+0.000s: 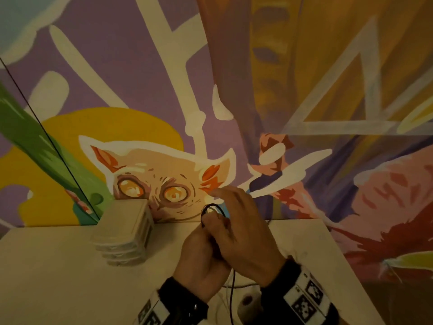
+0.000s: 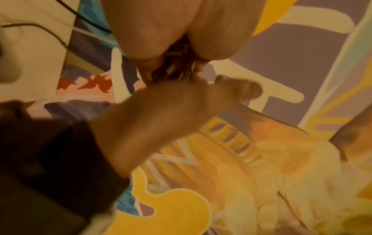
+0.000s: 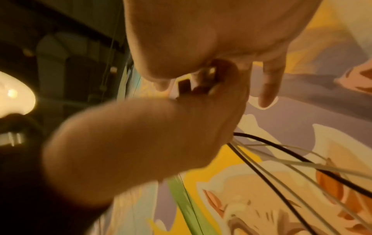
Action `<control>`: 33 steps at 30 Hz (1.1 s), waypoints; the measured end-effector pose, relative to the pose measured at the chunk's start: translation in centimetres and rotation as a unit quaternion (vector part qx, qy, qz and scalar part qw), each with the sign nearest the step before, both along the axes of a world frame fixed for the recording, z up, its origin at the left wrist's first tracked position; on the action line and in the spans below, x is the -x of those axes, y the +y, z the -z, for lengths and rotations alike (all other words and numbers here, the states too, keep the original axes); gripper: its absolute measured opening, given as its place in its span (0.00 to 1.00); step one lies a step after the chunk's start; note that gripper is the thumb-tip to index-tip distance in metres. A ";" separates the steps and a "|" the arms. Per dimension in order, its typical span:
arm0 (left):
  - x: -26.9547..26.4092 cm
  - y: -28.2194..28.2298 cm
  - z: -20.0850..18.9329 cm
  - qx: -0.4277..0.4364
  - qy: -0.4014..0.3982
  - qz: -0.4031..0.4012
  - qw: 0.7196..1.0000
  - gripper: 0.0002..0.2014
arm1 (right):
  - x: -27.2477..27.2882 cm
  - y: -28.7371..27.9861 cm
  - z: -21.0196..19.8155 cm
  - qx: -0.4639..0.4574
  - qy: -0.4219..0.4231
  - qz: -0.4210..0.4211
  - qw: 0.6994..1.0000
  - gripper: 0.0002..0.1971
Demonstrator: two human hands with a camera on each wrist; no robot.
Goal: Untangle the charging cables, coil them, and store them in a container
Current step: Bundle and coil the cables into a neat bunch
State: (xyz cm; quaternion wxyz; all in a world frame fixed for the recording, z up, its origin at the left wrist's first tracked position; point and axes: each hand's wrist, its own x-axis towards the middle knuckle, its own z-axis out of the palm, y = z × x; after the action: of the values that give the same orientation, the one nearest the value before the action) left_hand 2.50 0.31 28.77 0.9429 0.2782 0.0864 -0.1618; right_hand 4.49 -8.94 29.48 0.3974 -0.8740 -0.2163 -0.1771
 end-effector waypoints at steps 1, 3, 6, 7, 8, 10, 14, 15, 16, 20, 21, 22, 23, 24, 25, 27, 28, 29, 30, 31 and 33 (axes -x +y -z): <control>-0.1 0.3 0.0 -0.030 0.007 0.001 1.000 0.09 | -0.2 -0.5 -0.3 -0.047 0.013 -0.023 0.999 0.26; -0.3 1.2 -0.2 -0.062 0.008 0.032 0.998 0.05 | -1.5 -2.2 -0.8 -0.096 0.031 -0.063 0.993 0.19; -0.4 2.7 -0.9 -0.113 -0.052 0.123 0.984 0.05 | -3.4 -4.1 -1.0 0.004 0.087 -0.153 0.984 0.30; -0.5 3.2 -1.4 -0.128 -0.080 0.155 0.976 0.07 | -3.8 -4.1 -0.8 0.046 0.104 -0.181 0.977 0.33; -0.5 3.7 -1.9 -0.142 -0.110 0.182 0.967 0.08 | -4.0 -3.9 -0.6 0.071 0.115 -0.200 0.971 0.32; -0.8 4.7 -3.0 -0.178 -0.153 0.203 0.951 0.09 | -4.2 -3.4 -0.6 0.069 0.121 -0.206 0.969 0.21; -1.8 6.9 -4.0 -0.275 -0.203 0.119 0.932 0.10 | -3.6 -3.3 -1.5 0.024 0.133 -0.148 0.980 0.15; -1.9 7.2 -3.9 -0.302 -0.220 0.093 0.923 0.11 | -3.3 -3.2 -1.7 0.023 0.125 -0.134 0.983 0.19; -1.9 7.3 -3.6 -0.340 -0.239 0.072 0.906 0.11 | -3.0 -2.9 -1.8 0.033 0.104 -0.110 0.988 0.23; -1.6 5.9 -2.2 -0.434 -0.267 0.043 0.859 0.17 | -2.5 -1.3 -1.6 0.086 0.014 -0.007 0.996 0.21; -1.5 5.4 -1.9 -0.437 -0.275 0.040 0.856 0.19 | -2.4 -0.9 -1.5 0.093 0.016 0.003 0.996 0.18; -1.4 5.0 -1.8 -0.439 -0.284 0.033 0.852 0.17 | -2.1 -0.5 -1.4 0.100 0.023 0.009 0.995 0.16; -1.3 4.8 -1.5 -0.445 -0.296 0.024 0.845 0.12 | -1.9 -0.2 -1.3 0.104 0.030 0.012 0.994 0.14; -1.4 4.6 -1.2 -0.459 -0.307 0.015 0.834 0.08 | -1.7 0.0 -1.2 0.103 0.035 0.015 0.994 0.14; -1.6 4.5 -0.9 -0.482 -0.319 0.007 0.816 0.06 | -1.6 0.1 -1.2 0.097 0.041 0.017 0.994 0.14; -2.0 4.5 -0.3 -0.560 -0.354 -0.004 0.749 0.06 | -1.5 0.1 -1.6 0.067 0.061 0.013 0.996 0.15; -2.3 4.5 0.0 -0.596 -0.369 -0.011 0.713 0.06 | -1.4 0.0 -1.8 0.047 0.074 0.006 0.996 0.16; -2.5 4.5 0.2 -0.622 -0.380 -0.020 0.684 0.06 | -1.4 0.0 -2.0 0.027 0.082 -0.003 0.996 0.17; -2.5 4.4 0.2 -0.633 -0.388 -0.032 0.669 0.05 | -1.2 0.0 -2.1 0.009 0.085 -0.013 0.996 0.19; -2.4 4.2 0.0 -0.637 -0.395 -0.046 0.661 0.04 | -1.1 0.1 -2.3 -0.010 0.089 -0.021 0.996 0.22; -2.3 4.1 -0.2 -0.661 -0.415 -0.056 0.622 0.10 | -0.8 0.5 -2.4 -0.039 0.113 -0.029 0.992 0.32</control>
State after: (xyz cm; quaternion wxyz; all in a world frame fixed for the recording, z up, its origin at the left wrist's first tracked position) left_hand 4.83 4.38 28.95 0.4474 0.8590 -0.2151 0.1251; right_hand 5.29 -8.47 31.90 0.4579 -0.8657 -0.1880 -0.0741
